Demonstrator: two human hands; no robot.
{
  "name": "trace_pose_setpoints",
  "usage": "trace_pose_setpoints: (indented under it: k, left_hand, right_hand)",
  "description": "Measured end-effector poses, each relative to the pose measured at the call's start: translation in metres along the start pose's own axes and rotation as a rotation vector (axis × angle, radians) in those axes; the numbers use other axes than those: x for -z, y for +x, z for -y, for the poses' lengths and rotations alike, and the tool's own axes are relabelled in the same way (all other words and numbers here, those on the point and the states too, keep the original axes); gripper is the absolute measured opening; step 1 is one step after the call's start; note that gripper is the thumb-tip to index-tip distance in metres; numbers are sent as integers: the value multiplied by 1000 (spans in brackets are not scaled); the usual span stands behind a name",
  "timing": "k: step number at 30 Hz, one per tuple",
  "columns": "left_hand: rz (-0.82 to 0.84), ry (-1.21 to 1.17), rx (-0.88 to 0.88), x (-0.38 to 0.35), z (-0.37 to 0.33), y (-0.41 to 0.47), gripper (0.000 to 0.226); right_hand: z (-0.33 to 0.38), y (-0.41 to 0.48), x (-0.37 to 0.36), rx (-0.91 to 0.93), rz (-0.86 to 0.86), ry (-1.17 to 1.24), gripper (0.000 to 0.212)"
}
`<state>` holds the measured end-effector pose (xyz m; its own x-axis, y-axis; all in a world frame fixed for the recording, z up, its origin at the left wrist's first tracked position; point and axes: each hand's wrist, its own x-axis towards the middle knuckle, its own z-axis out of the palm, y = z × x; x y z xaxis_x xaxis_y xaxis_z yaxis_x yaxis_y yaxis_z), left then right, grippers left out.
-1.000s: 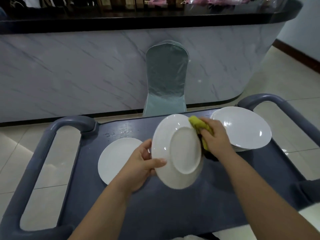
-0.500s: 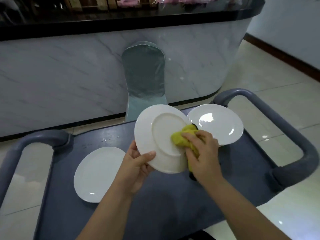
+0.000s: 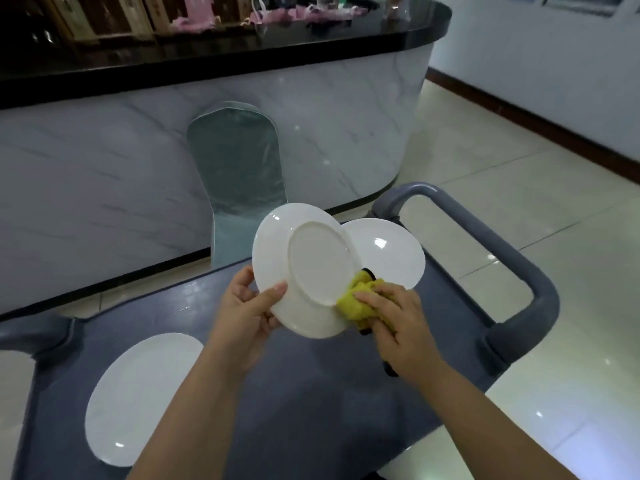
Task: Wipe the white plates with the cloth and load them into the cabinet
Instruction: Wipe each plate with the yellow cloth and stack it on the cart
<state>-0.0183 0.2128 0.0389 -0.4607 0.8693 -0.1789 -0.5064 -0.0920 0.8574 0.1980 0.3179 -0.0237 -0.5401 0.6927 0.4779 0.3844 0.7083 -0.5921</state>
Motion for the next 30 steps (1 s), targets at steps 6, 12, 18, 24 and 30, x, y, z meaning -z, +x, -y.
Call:
trace_pose_setpoints:
  k: [6, 12, 18, 24, 30]
  left_hand:
    - [6, 826, -498, -77, 3, 57, 33]
    - [207, 1497, -884, -109, 51, 90, 44]
    - [349, 1721, -808, -94, 80, 102, 58]
    - [580, 2117, -436, -83, 113, 94, 65]
    - [233, 1602, -381, -62, 101, 76, 27]
  right_hand:
    - [-55, -3, 54, -302, -235, -16, 35]
    - [-77, 18, 84, -353, -321, 104, 23]
    - [-85, 17, 85, -399, -320, 108, 27]
    - [-82, 13, 68, -403, -196, 102, 29]
    - [-57, 34, 43, -313, -102, 86, 34]
